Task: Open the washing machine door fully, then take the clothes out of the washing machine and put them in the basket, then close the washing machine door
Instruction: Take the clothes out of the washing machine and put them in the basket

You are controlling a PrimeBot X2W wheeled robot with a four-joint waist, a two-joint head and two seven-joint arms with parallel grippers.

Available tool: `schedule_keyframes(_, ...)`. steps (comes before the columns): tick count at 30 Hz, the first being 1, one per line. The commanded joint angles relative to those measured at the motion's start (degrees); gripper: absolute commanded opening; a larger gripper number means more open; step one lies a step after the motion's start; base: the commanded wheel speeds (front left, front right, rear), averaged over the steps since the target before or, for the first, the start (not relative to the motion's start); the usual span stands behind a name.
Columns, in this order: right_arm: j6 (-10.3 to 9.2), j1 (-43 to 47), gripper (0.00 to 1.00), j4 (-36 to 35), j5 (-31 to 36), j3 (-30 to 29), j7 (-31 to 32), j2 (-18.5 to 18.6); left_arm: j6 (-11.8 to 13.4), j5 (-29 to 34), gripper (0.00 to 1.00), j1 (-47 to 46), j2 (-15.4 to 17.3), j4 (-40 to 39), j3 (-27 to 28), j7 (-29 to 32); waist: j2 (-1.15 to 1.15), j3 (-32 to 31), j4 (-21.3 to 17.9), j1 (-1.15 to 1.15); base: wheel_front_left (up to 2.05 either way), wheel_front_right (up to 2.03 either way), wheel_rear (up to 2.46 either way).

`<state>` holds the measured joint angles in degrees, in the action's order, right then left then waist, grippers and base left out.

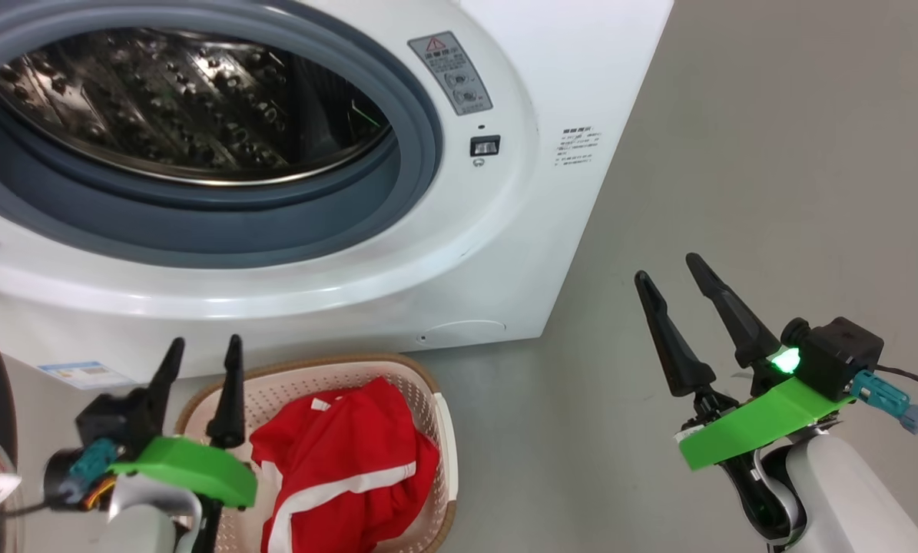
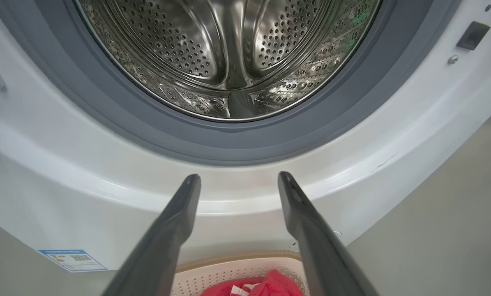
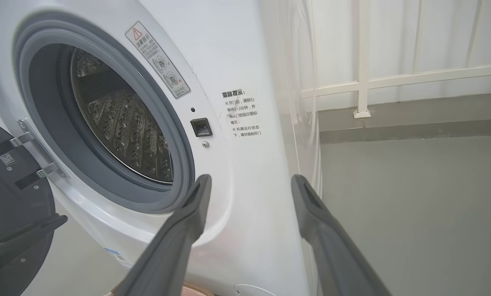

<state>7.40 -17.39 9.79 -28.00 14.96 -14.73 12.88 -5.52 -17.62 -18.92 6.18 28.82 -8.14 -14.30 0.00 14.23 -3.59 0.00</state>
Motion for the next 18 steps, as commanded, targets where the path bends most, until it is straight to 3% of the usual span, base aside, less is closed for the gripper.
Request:
schedule_keyframes(1, 0.09, 1.48, 1.00, -1.26, -0.51, 0.84, -0.27, 0.26, 0.51, 0.52, 1.00, 0.79, 1.88, -2.33, 2.34, -0.70, 0.00, -0.77, 0.06, 0.00, 0.00, 0.00, 0.00)
schedule_keyframes(18, 0.09, 3.98, 1.00, -1.11, -0.46, 0.42, -0.27, 0.78, 2.87, -0.20, 1.00, 10.06, 1.14, -17.98, 4.62, -0.53, 0.00, -5.75, 0.72, 0.00, 0.00, 0.00, 0.00)
